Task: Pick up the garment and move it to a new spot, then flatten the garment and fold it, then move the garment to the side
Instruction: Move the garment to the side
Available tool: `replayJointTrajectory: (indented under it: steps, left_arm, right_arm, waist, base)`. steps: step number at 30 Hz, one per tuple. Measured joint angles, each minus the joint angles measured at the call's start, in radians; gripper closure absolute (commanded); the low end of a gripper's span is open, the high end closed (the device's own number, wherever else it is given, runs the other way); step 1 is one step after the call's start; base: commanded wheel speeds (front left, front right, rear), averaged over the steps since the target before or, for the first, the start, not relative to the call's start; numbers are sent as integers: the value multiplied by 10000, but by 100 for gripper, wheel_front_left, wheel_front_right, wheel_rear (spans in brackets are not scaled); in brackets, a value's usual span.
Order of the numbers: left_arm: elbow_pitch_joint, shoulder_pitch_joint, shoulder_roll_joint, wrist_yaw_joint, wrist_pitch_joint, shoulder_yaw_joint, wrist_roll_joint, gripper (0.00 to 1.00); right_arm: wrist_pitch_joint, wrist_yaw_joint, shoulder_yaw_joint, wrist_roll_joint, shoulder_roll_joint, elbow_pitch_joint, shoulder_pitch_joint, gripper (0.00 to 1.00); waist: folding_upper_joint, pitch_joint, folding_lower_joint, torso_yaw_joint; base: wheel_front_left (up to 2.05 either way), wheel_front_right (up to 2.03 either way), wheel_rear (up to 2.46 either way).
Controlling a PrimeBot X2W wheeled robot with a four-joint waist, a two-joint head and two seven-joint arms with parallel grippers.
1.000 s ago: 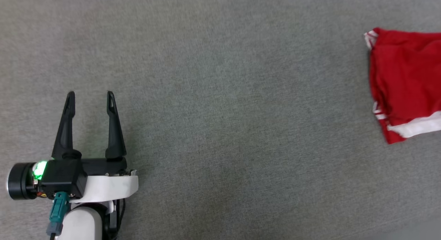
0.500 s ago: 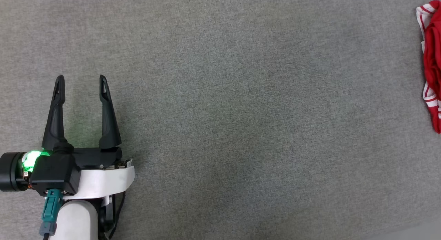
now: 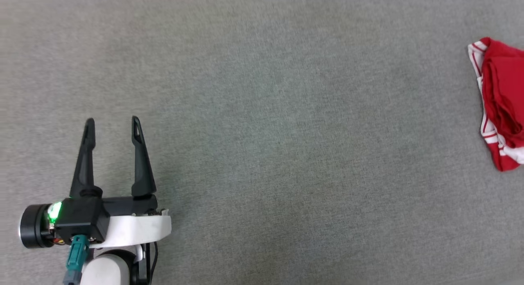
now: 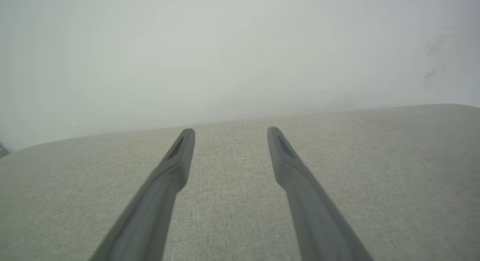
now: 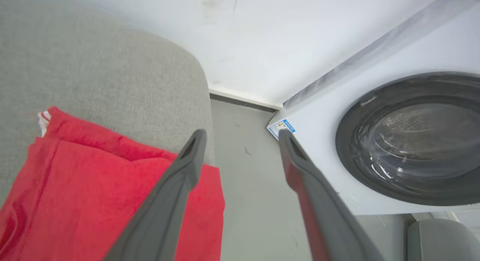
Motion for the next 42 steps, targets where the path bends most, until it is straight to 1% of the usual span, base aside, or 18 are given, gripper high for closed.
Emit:
replayJointTrajectory:
  steps: [2,5,7,9,11,14,16,19,22,26,31,39,42]
  left_arm:
    - [59,141,-44,23,-2,-15,-19,0]
    - [107,421,-107,90,0,-2,-73,0]
    - [128,605,-136,102,-2,-2,-73,0]
    - [155,768,-174,146,-2,15,-75,0]
    - [196,931,-190,173,-2,44,-86,0]
    - [261,1154,-219,157,0,31,-88,0]
    - [318,1264,-221,115,-2,27,-88,0]
    - [433,1383,-244,82,-2,-15,-88,0]
    - [546,1438,-253,50,-2,-54,-88,0]
    - [755,1565,-267,0,0,-134,-86,0]
    - [1055,1765,-282,-107,-2,-207,-88,0]
    - [1429,2065,-288,-355,-2,-274,-84,0]
    - [1478,2199,-290,-407,-2,-245,-88,0]
  right_arm:
    - [-857,-2,-374,-217,203,-19,-23,0]
    - [-2255,0,-991,-784,738,-142,-22,0]
    - [-2690,-2,-1496,-1011,1208,-313,22,0]
    - [-2863,-2,-1885,-1323,1664,-688,310,0]
    - [-2892,-2,-2359,-1595,2107,-1407,816,0]
    - [-2928,-2,-3505,-1973,2853,-3183,1735,0]
    - [-2928,-2,-4146,-2169,3473,-4209,2567,0]
    - [-2930,-2,-4606,-2533,4345,-5459,3790,0]
    - [-2930,-2,-4943,-2629,5053,-6303,4591,0]
    - [-2930,-4,-5078,-2759,5879,-6976,5788,0]
    - [-2930,-4,-5221,-2951,6644,-7323,7346,0]
    - [-2930,-4,-5860,-3185,7645,-7745,9292,0]
    - [-2930,-6,-6063,-3187,7869,-7937,9849,0]
  waist:
    - [0,-292,0,86]
    - [0,-732,-1,208]
    - [0,-1017,-1,284]
    - [0,-1291,-1,376]
    - [0,-1556,-1,483]
    - [0,-1921,-2,680]
    - [0,-2131,-2,819]
    - [0,-2409,-2,1029]
    - [0,-2660,-2,1212]
    - [0,-2967,-2,1428]
    - [0,-3396,-2,1673]
    - [0,-4008,-2,1843]
    - [0,-4191,-3,1847]
  base:
    - [0,0,0]
    - [0,0,0]
    - [0,0,0]
    - [0,0,0]
    - [0,0,0]
    - [0,0,0]
    - [0,0,0]
    - [0,0,0]
    - [0,0,0]
    - [0,0,0]
    - [0,0,0]
    - [0,0,0]
    - [0,0,0]
